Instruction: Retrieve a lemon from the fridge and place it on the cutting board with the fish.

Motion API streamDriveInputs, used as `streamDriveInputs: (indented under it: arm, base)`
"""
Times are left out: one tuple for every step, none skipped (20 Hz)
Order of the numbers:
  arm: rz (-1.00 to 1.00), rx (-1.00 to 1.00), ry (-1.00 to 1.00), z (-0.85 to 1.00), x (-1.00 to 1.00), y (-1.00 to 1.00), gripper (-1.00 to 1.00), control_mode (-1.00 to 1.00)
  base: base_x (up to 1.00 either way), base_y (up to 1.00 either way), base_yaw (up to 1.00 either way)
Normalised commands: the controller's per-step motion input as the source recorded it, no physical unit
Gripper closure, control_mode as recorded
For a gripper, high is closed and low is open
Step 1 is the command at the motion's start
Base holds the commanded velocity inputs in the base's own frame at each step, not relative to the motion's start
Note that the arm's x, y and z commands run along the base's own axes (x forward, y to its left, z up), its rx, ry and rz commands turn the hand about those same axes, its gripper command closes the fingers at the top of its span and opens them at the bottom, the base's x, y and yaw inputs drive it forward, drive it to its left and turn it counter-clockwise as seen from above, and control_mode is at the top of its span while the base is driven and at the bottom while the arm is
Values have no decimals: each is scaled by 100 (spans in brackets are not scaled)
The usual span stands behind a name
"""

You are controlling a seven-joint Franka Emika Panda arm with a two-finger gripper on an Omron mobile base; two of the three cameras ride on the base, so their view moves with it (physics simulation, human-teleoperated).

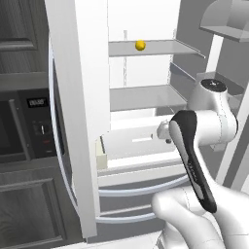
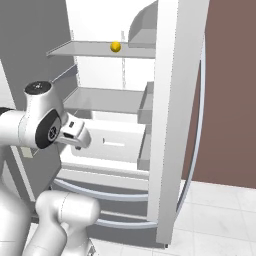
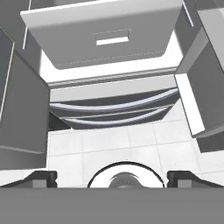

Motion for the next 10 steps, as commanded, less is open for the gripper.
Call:
streamDriveInputs:
  arm:
    - [6, 17, 0, 0, 0, 0, -100, -100]
    - [4, 12, 0, 0, 0, 0, -100, -100]
    - [0, 2, 0, 0, 0, 0, -100, -100]
    - [0, 0, 0, 0, 0, -6, -100, -100]
    - [0, -3, 0, 0, 0, -1, -100, -100]
    - [0, -6, 0, 0, 0, 0, -100, -100]
    - [0, -8, 0, 0, 0, 0, -100, -100]
    - [0, -11, 0, 0, 0, 0, -100, -100]
    - [0, -13, 0, 0, 0, 0, -100, -100]
    - [0, -14, 0, 0, 0, 0, -100, -100]
  base:
    - [0, 0, 0]
    - [0, 0, 0]
    - [0, 0, 0]
    - [0, 0, 0]
    - [0, 0, 0]
    - [0, 0, 0]
    - [0, 0, 0]
    - [0, 0, 0]
    - [0, 0, 0]
    - [0, 0, 0]
